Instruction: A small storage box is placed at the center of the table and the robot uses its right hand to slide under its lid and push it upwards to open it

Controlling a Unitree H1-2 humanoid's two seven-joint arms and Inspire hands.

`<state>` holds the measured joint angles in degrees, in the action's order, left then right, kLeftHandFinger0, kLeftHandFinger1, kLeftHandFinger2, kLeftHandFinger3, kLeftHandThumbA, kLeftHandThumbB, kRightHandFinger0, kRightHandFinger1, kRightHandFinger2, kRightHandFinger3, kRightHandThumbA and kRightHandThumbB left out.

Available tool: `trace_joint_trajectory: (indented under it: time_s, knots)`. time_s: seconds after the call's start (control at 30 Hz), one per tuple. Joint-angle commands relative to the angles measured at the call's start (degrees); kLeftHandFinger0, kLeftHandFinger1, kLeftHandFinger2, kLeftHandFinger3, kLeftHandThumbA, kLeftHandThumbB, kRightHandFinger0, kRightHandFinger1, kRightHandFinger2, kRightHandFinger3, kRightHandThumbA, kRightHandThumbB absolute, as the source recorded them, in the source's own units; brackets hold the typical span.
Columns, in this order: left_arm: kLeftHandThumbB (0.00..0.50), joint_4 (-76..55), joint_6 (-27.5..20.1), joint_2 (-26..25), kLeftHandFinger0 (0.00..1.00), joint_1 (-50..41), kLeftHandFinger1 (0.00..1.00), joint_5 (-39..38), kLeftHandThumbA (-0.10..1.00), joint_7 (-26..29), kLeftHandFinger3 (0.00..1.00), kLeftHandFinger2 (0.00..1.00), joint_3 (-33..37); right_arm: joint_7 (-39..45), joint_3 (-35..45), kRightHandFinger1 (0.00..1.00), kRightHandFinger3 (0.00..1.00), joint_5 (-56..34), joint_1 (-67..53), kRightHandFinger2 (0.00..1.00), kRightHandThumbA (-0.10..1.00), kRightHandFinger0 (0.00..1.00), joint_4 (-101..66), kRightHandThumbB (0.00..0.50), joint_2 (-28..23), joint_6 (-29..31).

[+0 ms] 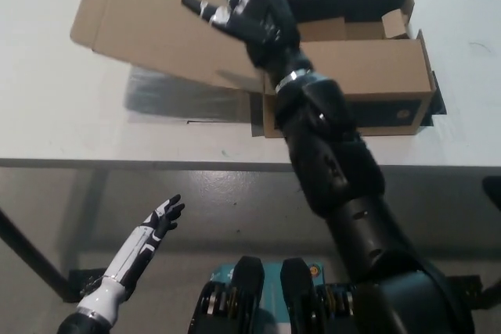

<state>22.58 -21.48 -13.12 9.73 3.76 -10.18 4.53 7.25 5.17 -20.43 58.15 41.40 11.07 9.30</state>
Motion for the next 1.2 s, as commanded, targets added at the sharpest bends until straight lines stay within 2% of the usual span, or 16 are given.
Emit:
trace_joint_trajectory:
  time_s: [0.0, 0.07, 0.3, 0.37, 0.4, 0.5, 0.7, 0.8, 0.83, 0.87, 0.9, 0.93, 0.97, 1.03, 1.1, 1.17]
  knots:
    - [0.5, -1.1, -1.7, -1.0, 1.0, 1.6, 1.0, 0.9, 1.0, -0.4, 1.0, 1.0, 0.4, -3.7, 0.5, 1.0, 1.0, -8.0, 9.0, 1.0, 1.0, 1.0, -41.1, 0.427, -3.4, -17.5]
    - [0.5, -1.3, -1.7, -1.0, 1.0, 1.4, 1.0, 0.8, 1.0, -0.3, 1.0, 1.0, 0.3, -4.0, 0.8, 1.0, 1.0, -8.0, 8.6, 1.0, 1.0, 1.0, -44.3, 0.427, -4.7, -18.1]
    - [0.5, -3.0, -1.9, -1.4, 1.0, 0.2, 1.0, 0.5, 1.0, 0.6, 1.0, 1.0, -0.7, -3.3, 6.8, 1.0, 1.0, -11.7, -4.6, 1.0, 1.0, 1.0, -71.8, 0.378, -21.7, -21.1]
    - [0.5, -3.1, -1.6, -1.6, 1.0, -0.1, 1.0, -0.3, 1.0, -0.2, 1.0, 1.0, -0.7, -5.1, 12.1, 1.0, 1.0, -15.1, -13.8, 1.0, 1.0, 1.0, -82.7, 0.4, -29.2, -21.7]
    - [0.5, -3.0, -1.5, -1.5, 1.0, -0.2, 1.0, -0.3, 1.0, -0.3, 1.0, 1.0, -0.6, -5.2, 12.8, 1.0, 1.0, -16.1, -15.3, 1.0, 1.0, 1.0, -84.0, 0.403, -30.6, -21.6]
    - [0.5, -1.2, -2.2, -0.1, 1.0, 0.9, 1.0, 0.0, 1.0, -0.3, 1.0, 1.0, 0.3, -7.2, 21.6, 1.0, 1.0, -22.5, -33.3, 1.0, 1.0, 1.0, -94.7, 0.425, -39.4, -15.9]
    - [0.5, -1.1, -1.7, 0.1, 1.0, 1.8, 1.0, 0.0, 1.0, -0.5, 1.0, 1.0, 0.5, 1.2, 19.8, 1.0, 1.0, -15.9, -60.1, 1.0, 1.0, 1.0, -95.8, 0.473, -34.9, 8.3]
    - [0.5, -0.3, -2.2, 0.0, 1.0, 2.2, 1.0, 0.0, 1.0, -0.7, 1.0, 1.0, 0.7, 4.4, 16.8, 1.0, 1.0, -9.4, -72.9, 1.0, 1.0, 1.0, -95.8, 0.408, -29.7, 16.0]
    - [0.5, 0.0, -2.5, 0.0, 1.0, 2.5, 1.0, 0.0, 1.0, -0.7, 1.0, 1.0, 0.7, 4.8, 15.8, 1.0, 1.0, -7.9, -74.8, 1.0, 1.0, 1.0, -95.8, 0.37, -28.6, 16.5]
    - [0.5, 0.1, -2.6, 0.0, 1.0, 2.7, 1.0, 0.1, 1.0, -0.6, 1.0, 1.0, 0.7, 5.2, 14.8, 1.0, 1.0, -6.3, -76.6, 1.0, 1.0, 1.0, -95.8, 0.378, -27.3, 15.8]
    - [0.5, 0.0, -2.5, -0.1, 1.0, 2.7, 1.0, 0.1, 1.0, -0.7, 1.0, 1.0, 0.8, 5.2, 14.2, 1.0, 1.0, -5.7, -77.5, 1.0, 1.0, 1.0, -95.8, 0.343, -27.0, 15.1]
    - [0.5, 0.1, -2.7, -0.1, 1.0, 2.6, 1.0, 0.2, 1.0, -0.7, 1.0, 1.0, 0.8, 5.7, 12.7, 1.0, 1.0, -4.5, -77.5, 1.0, 1.0, 1.0, -95.8, 0.372, -25.5, 13.3]
    - [0.5, 0.0, -2.6, 0.0, 1.0, 2.6, 1.0, -0.4, 1.0, -0.9, 1.0, 1.0, 0.8, 5.9, 11.5, 1.0, 1.0, -2.5, -76.3, 1.0, 1.0, 1.0, -95.8, 0.354, -24.2, 11.8]
    - [0.5, 0.2, -2.9, 0.1, 1.0, 2.5, 1.0, 0.0, 1.0, -0.4, 1.0, 1.0, 0.7, 8.7, 9.0, 1.0, 1.0, 0.2, -75.1, 1.0, 1.0, 1.0, -89.8, 0.293, -23.7, 16.3]
    - [0.5, 0.2, -3.2, 0.1, 1.0, 2.5, 1.0, -0.1, 1.0, -0.5, 1.0, 1.0, 0.8, 8.8, 6.1, 1.0, 1.0, 0.6, -75.1, 1.0, 1.0, 1.0, -85.3, 0.331, -22.7, 14.6]
    - [0.5, 0.2, -3.2, 0.1, 1.0, 2.5, 1.0, -0.5, 1.0, -0.8, 1.0, 1.0, 0.9, 7.9, 4.4, 1.0, 1.0, 2.3, -74.6, 1.0, 1.0, 1.0, -81.5, 0.447, -22.1, 11.7]
